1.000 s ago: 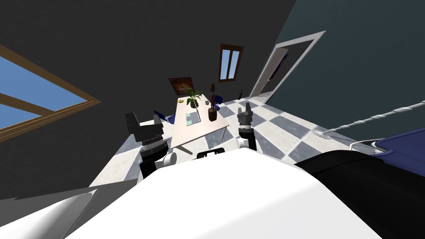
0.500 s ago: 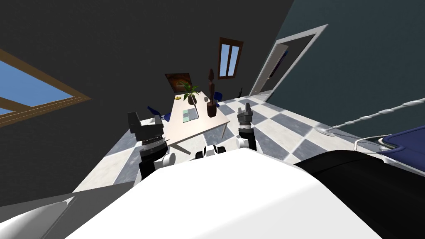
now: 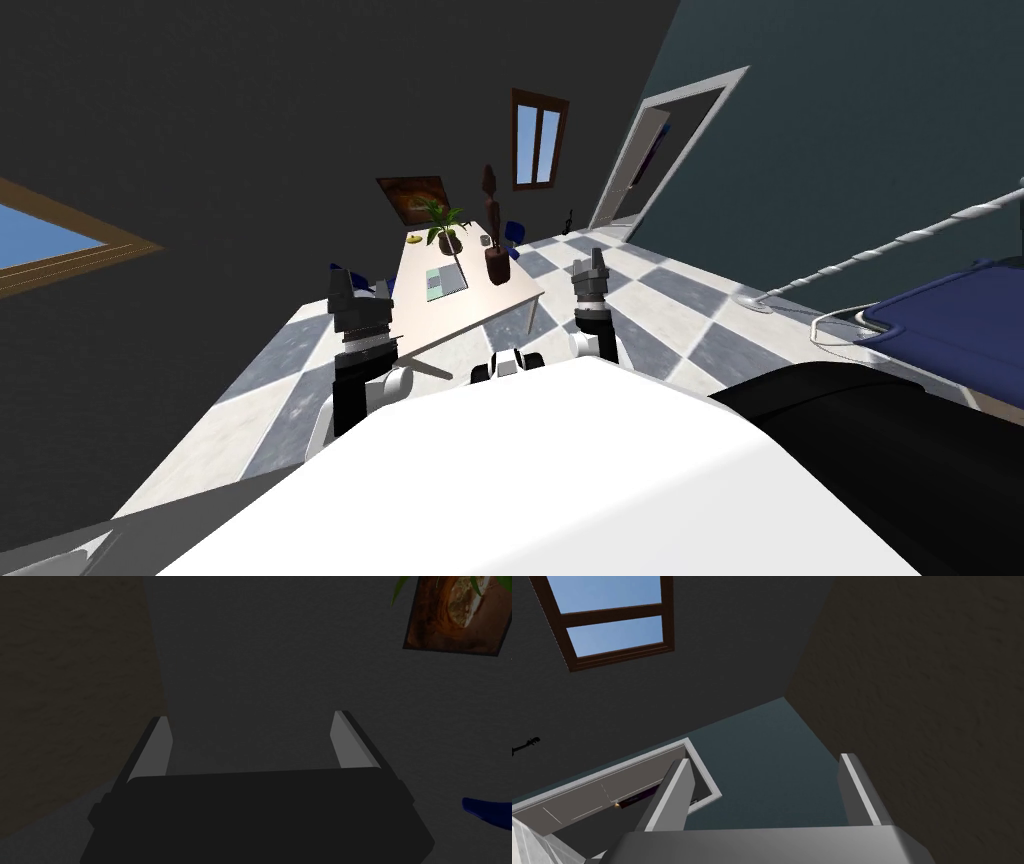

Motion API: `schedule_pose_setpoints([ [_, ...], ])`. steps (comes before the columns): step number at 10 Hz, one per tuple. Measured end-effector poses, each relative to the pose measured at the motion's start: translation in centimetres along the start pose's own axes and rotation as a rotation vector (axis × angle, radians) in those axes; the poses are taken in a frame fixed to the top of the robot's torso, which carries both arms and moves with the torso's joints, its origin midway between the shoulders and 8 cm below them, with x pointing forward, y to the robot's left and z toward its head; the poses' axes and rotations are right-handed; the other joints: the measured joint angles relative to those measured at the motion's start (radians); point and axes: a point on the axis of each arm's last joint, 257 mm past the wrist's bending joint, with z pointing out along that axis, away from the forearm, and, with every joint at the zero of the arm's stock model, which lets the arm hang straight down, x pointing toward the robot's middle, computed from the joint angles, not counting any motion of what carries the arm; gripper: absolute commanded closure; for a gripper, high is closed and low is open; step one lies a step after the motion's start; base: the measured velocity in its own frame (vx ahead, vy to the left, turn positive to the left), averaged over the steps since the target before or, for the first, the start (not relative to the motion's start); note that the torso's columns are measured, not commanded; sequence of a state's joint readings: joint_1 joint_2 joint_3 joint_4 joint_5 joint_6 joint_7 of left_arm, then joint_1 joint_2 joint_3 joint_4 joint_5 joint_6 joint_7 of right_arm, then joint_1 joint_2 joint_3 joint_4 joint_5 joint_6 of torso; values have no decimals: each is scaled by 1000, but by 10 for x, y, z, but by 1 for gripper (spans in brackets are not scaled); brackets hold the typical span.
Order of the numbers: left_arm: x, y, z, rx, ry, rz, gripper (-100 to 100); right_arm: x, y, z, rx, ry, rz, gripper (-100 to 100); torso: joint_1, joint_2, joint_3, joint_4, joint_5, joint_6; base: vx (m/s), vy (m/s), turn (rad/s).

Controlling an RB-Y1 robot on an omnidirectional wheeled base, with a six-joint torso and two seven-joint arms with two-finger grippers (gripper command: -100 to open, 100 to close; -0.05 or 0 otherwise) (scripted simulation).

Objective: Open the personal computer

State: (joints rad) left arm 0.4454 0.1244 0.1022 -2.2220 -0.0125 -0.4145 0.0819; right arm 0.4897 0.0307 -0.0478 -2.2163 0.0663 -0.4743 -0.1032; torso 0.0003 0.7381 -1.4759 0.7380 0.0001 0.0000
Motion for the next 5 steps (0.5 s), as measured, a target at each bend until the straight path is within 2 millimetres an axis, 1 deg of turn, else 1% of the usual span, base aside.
schedule_pose_setpoints([
  [1,-5,8,3,-24,-3,23,-100,0,0,0,0,0,0,0,0,0,0,0,0,0,22,-73,-138],
  [4,-22,37,4,-106,-20,92,-100,0,0,0,0,0,0,0,0,0,0,0,0,0,28,-65,-143],
  [5,-30,49,0,-136,-28,113,-100,0,0,0,0,0,0,0,0,0,0,0,0,0,30,-63,-123],
])
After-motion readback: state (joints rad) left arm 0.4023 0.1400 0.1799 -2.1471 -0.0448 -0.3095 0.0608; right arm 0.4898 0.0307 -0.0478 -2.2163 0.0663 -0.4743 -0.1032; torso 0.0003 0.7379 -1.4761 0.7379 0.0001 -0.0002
